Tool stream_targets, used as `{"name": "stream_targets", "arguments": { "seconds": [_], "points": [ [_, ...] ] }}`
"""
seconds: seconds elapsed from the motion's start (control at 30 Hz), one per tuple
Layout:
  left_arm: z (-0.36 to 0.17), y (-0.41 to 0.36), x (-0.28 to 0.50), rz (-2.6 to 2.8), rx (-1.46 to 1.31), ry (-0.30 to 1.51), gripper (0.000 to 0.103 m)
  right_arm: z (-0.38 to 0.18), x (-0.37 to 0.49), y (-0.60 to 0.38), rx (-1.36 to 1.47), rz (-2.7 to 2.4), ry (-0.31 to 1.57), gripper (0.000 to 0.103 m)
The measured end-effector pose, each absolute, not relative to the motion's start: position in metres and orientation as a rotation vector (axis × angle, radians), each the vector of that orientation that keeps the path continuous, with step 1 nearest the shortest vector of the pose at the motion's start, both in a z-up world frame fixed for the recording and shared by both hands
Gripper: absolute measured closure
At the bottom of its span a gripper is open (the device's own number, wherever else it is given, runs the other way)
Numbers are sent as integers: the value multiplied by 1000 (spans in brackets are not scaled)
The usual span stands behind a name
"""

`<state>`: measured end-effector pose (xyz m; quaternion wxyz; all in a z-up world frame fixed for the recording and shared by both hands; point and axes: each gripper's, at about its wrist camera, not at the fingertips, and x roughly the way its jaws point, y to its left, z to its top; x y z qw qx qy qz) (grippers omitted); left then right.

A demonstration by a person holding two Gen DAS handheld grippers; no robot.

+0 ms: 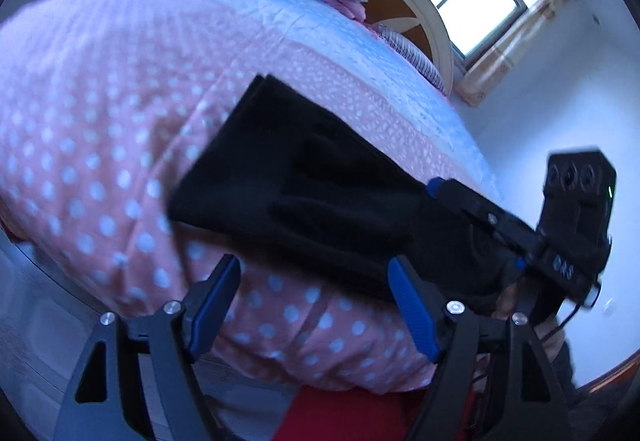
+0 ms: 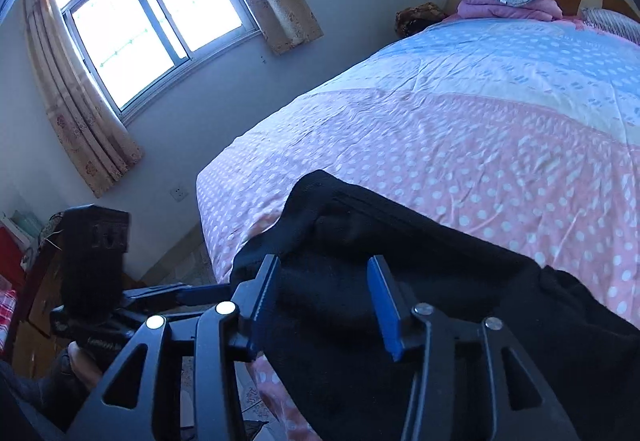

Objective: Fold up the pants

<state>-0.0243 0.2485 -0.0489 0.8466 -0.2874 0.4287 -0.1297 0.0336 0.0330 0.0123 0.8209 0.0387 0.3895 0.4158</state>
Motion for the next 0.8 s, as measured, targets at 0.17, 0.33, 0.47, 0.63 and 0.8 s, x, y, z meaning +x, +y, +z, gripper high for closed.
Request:
{"name": "stream_targets", "arguments": {
  "seconds": [0.17, 0.33, 0.47, 0.63, 0.8],
  "points": [
    [-48, 278, -15, -251, -799, 812, 24, 20, 37, 23, 12, 844, 787, 56],
    [-46, 286, -3, -226, -808, 787, 54, 21, 61, 51, -113, 857, 775, 56],
    [-57, 272, 0, -258, -795, 811, 80, 7, 79, 93, -197, 877, 794, 56],
    [-42, 257, -1, -215, -614, 778, 83, -32, 98, 135, -297, 854, 904, 57],
    [-19, 247, -4, -232, -467, 678, 83, -23, 104, 121, -205, 825, 856, 95]
  ]
}}
